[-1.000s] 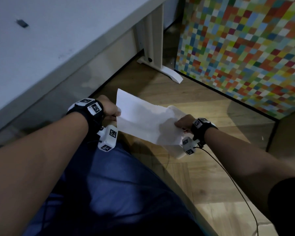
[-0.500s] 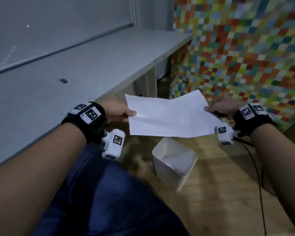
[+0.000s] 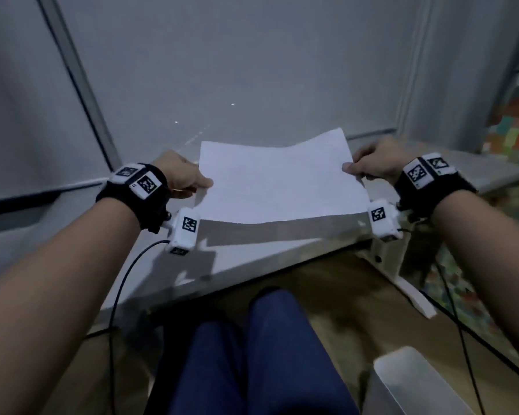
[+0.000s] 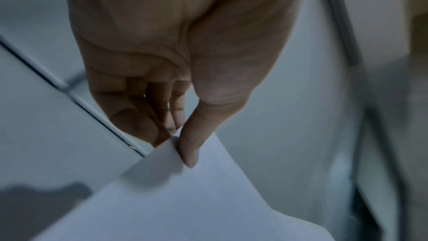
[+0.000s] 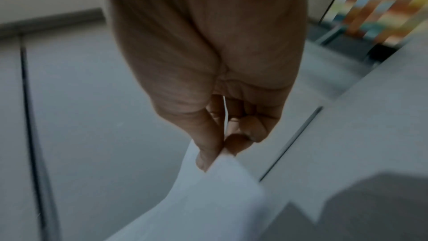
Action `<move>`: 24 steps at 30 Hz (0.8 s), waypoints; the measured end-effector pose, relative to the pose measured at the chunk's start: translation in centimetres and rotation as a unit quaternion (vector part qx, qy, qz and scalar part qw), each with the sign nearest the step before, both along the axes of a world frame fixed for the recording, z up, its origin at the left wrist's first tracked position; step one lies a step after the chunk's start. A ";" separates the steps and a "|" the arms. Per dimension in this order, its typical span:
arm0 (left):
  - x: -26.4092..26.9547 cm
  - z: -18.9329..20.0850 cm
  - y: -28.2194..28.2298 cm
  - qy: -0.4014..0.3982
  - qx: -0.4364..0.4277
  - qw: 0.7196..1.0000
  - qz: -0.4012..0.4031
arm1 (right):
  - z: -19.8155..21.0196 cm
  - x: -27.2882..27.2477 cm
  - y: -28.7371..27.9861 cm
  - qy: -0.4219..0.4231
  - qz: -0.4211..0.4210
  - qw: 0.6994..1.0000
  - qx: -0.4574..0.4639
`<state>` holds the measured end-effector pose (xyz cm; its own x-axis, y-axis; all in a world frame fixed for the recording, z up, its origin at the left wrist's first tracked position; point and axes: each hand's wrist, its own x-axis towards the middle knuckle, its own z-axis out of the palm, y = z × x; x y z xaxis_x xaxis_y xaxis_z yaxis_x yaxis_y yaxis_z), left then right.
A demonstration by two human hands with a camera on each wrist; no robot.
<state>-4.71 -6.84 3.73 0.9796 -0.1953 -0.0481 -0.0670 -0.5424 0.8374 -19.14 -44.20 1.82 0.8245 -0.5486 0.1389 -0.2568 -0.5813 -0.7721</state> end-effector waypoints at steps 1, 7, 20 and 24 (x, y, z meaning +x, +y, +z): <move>1.0 -0.4 2.6 -0.007 0.017 0.999 0.031 | -0.1 2.6 2.0 0.010 0.030 0.999 -0.012; 2.5 -3.6 11.6 -0.015 0.115 0.988 0.105 | -3.6 12.7 9.8 0.087 0.131 0.985 -0.066; 5.2 -5.9 11.5 0.009 0.276 0.960 0.043 | -4.8 16.0 12.5 0.241 0.193 0.921 -0.237; 5.6 -5.8 11.3 0.019 0.322 0.946 0.019 | -3.8 15.8 13.1 0.272 0.211 0.907 -0.241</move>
<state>0.84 4.47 -2.04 0.9807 -0.0776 -0.1795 -0.0135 -0.9425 0.3340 -3.37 -31.09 -1.94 0.9654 -0.1524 -0.2114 -0.2002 -0.9530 -0.2272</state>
